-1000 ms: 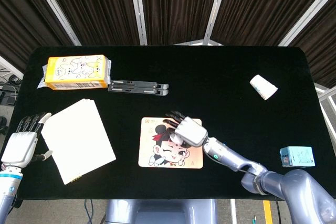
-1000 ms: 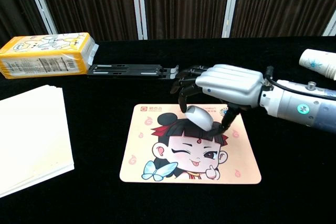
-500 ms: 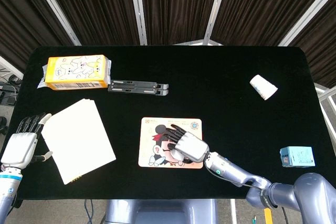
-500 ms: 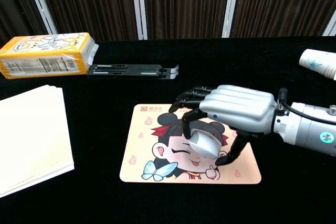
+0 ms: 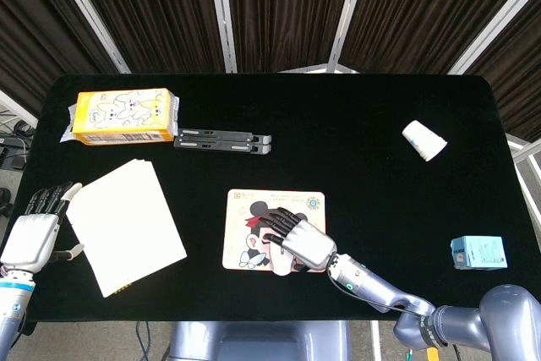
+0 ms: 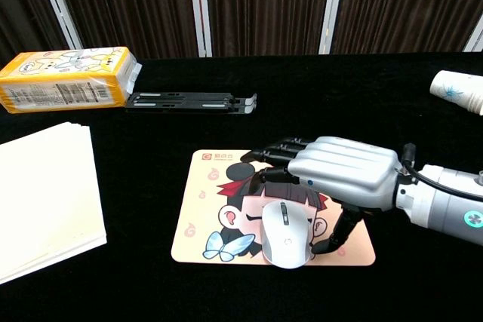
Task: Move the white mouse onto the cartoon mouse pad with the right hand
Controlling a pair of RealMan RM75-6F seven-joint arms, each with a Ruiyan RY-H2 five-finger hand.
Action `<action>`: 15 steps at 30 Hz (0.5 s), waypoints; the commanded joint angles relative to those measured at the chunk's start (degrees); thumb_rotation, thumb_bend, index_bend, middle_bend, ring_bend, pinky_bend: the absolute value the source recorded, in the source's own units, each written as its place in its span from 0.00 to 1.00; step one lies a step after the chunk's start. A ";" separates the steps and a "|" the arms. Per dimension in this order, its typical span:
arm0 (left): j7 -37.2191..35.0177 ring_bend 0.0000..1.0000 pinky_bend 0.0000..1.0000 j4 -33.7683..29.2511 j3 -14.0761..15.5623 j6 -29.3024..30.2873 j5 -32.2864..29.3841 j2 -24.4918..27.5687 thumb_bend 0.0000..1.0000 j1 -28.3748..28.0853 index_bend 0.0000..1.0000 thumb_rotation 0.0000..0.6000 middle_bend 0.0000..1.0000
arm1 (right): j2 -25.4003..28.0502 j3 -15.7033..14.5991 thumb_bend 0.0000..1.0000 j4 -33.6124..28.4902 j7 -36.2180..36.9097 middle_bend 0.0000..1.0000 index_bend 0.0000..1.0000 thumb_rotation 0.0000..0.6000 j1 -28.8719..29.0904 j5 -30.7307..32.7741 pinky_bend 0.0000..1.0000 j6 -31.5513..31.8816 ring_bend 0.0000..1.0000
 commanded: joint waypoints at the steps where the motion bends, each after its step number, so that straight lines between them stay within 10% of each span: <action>1: -0.13 0.00 0.00 -0.02 0.00 0.02 0.00 0.04 0.17 0.03 0.00 1.00 0.00 | 0.18 0.57 0.01 -0.32 -0.72 0.00 0.20 1.00 -0.44 0.60 0.00 -0.32 0.00; 15: -0.57 0.00 0.00 -0.13 -0.15 0.14 -0.39 0.31 0.17 0.18 0.00 1.00 0.00 | 4.00 3.11 0.05 -3.17 -8.04 0.00 0.20 1.00 -1.35 1.15 0.00 0.65 0.00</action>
